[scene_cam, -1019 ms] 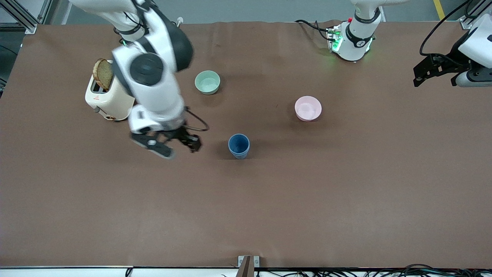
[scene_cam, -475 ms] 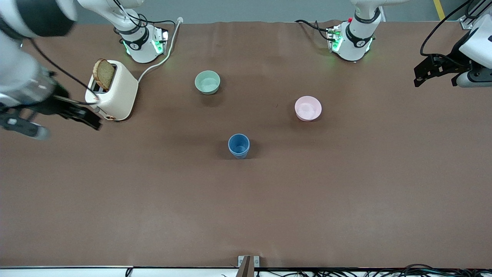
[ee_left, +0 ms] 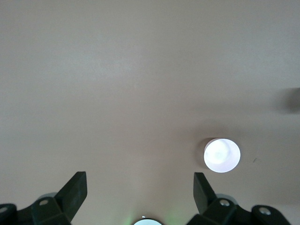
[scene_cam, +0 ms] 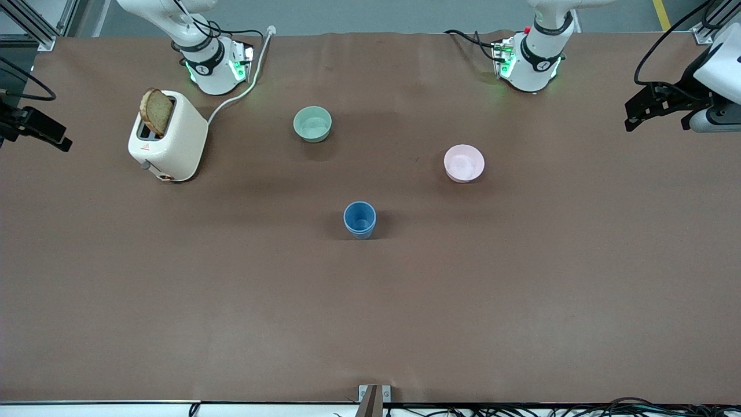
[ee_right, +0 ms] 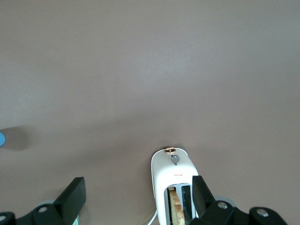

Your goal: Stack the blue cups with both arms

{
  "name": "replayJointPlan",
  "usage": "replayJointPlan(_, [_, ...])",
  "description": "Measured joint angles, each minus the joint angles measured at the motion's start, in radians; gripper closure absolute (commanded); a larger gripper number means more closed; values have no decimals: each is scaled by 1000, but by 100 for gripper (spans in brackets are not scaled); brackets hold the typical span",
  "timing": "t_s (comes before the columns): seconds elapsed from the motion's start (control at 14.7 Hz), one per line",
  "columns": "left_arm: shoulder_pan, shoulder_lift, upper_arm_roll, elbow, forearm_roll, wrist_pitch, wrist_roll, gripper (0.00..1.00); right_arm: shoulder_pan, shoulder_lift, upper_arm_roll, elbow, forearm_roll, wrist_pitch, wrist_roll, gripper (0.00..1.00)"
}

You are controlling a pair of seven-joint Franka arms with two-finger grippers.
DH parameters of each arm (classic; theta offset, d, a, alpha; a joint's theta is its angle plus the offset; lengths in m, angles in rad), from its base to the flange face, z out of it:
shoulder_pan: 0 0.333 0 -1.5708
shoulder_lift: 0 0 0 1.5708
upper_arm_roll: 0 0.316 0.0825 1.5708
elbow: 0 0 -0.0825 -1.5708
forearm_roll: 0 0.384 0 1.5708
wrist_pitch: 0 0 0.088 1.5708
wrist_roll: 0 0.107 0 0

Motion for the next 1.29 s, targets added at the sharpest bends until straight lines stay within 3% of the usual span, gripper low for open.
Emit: replayJointPlan(1.29, [2,3,4,10,0,0,1,0,-11,0,3,-8,4,-11,-25,0])
